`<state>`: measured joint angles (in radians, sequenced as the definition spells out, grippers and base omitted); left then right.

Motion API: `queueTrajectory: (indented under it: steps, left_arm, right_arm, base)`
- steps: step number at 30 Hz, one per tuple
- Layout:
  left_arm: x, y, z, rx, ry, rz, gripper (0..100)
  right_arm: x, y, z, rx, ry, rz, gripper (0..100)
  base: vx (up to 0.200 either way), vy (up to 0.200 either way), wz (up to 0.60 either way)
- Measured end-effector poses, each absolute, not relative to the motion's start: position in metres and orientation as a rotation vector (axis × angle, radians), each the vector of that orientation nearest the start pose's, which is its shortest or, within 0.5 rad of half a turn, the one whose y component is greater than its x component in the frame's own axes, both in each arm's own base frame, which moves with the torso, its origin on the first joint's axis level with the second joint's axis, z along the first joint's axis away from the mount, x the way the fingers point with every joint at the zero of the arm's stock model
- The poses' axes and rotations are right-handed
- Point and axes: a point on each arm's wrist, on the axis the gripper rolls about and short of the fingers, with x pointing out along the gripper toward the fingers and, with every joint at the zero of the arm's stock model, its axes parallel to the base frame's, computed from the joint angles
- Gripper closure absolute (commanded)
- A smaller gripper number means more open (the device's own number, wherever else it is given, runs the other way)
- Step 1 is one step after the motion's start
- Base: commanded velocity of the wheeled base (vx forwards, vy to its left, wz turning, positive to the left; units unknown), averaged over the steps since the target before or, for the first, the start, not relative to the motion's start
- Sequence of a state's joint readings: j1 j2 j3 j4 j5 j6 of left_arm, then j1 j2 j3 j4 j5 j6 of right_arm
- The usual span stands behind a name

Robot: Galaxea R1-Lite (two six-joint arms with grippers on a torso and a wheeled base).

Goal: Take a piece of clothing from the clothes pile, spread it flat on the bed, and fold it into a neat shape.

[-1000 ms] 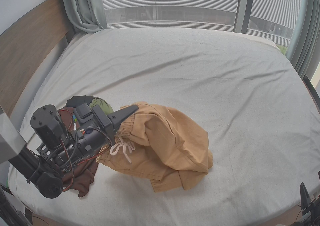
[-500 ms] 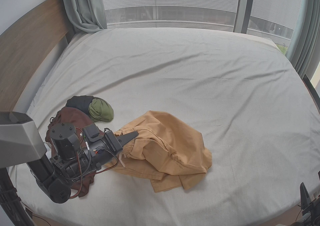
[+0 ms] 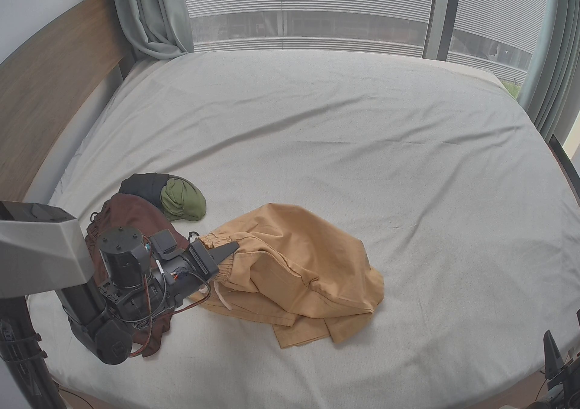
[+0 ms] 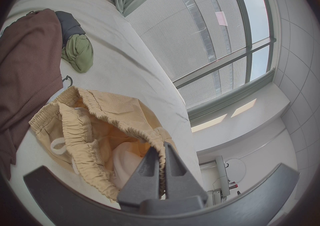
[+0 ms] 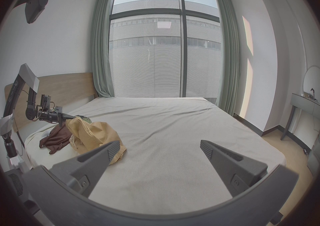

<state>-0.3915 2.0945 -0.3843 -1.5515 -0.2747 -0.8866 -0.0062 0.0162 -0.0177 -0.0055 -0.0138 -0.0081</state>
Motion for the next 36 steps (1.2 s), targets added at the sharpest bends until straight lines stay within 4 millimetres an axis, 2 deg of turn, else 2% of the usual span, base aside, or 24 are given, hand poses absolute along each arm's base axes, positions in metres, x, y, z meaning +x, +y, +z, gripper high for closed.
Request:
queueTrajectory:
  steps: [19,23,30,36]
  left_arm:
    - [0.286,-0.115,0.061,-0.846,0.404,-0.509,100]
    - [0.286,-0.114,0.062,-0.846,0.399,-0.506,100]
    - [0.287,-0.115,0.063,-0.846,0.395,-0.509,100]
    - [0.287,-0.116,0.064,-0.845,0.390,-0.511,100]
  right_arm:
    - [-0.023,0.000,0.081,0.005,-0.007,-0.031,0]
    - [-0.023,0.000,0.088,0.000,-0.069,-0.031,0]
    - [-0.031,0.000,0.135,0.013,-0.199,-0.021,0]
    - [-0.018,0.000,0.169,0.128,-0.147,0.090,0]
  base:
    - [0.000,0.000,0.00]
    - [0.000,0.000,0.00]
    - [0.000,0.000,0.00]
    - [0.000,0.000,0.00]
